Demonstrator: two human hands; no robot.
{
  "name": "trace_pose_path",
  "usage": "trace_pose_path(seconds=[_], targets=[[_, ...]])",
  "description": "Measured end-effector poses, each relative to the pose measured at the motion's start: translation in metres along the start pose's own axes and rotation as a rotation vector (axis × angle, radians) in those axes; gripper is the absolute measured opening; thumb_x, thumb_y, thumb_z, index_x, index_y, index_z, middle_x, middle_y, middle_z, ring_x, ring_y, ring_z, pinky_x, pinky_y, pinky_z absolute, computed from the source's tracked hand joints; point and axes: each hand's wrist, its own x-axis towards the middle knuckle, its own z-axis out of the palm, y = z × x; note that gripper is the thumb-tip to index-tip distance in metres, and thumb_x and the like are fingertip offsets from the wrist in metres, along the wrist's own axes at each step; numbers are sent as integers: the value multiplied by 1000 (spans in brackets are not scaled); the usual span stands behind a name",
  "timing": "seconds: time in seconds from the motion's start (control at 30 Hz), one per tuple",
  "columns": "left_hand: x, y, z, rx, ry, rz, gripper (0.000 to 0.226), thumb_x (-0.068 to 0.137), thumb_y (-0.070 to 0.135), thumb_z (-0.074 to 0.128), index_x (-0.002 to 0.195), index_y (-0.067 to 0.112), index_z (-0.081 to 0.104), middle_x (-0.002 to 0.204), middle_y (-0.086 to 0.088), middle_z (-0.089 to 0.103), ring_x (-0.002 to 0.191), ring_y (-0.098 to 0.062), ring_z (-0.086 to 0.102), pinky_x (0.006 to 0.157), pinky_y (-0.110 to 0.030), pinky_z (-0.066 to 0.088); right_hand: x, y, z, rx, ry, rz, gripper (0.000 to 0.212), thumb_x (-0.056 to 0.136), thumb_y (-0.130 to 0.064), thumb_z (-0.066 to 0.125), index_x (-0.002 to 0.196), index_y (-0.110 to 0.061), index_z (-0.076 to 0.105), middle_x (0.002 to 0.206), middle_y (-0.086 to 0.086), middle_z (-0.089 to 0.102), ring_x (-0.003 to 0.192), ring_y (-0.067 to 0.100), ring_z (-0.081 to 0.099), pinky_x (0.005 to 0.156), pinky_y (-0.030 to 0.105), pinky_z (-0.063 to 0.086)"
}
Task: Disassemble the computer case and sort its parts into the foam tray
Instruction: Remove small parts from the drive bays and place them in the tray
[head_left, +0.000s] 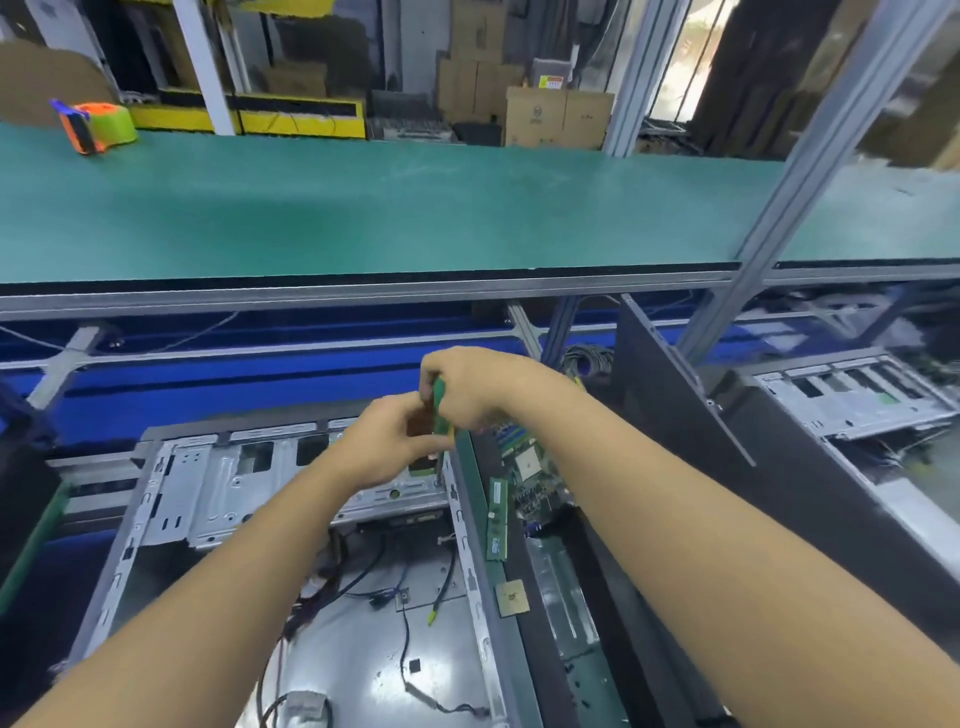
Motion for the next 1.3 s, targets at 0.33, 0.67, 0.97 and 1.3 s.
trace_pose_path(seconds=[0.33, 0.67, 0.97, 1.3], targets=[[1, 5, 4, 69, -27, -21, 21, 82, 27, 81, 88, 23, 61, 84, 3, 66, 70, -10, 56, 59, -20, 43, 7, -8, 15, -76, 170, 81, 36, 103, -30, 43, 132, -8, 41, 98, 8, 56, 81, 28, 53, 57, 36, 35], [-6, 2, 2, 41, -87, -55, 10, 87, 4, 60, 96, 7, 64, 74, -6, 57, 65, -16, 46, 60, -31, 41, 5, -5, 14, -24, 70, -24, 35, 97, -42, 52, 121, -19, 44, 138, 13, 32, 87, 31, 51, 75, 45, 50], [0, 8, 13, 218, 76, -13, 32, 70, 36, 89, 75, 22, 61, 69, 4, 64, 60, -7, 54, 54, -19, 38, 7, -1, 19, -157, 279, 63, 23, 102, -34, 48, 108, -12, 42, 106, 7, 62, 79, 27, 51, 56, 33, 33], [-8, -7, 15, -52, 119, -67, 16, 82, 15, 80, 93, 11, 69, 86, -13, 69, 77, -27, 61, 69, -30, 54, 5, 6, 16, -28, 165, -52, 50, 93, -51, 54, 126, -18, 37, 130, 9, 39, 88, 28, 53, 63, 39, 39]])
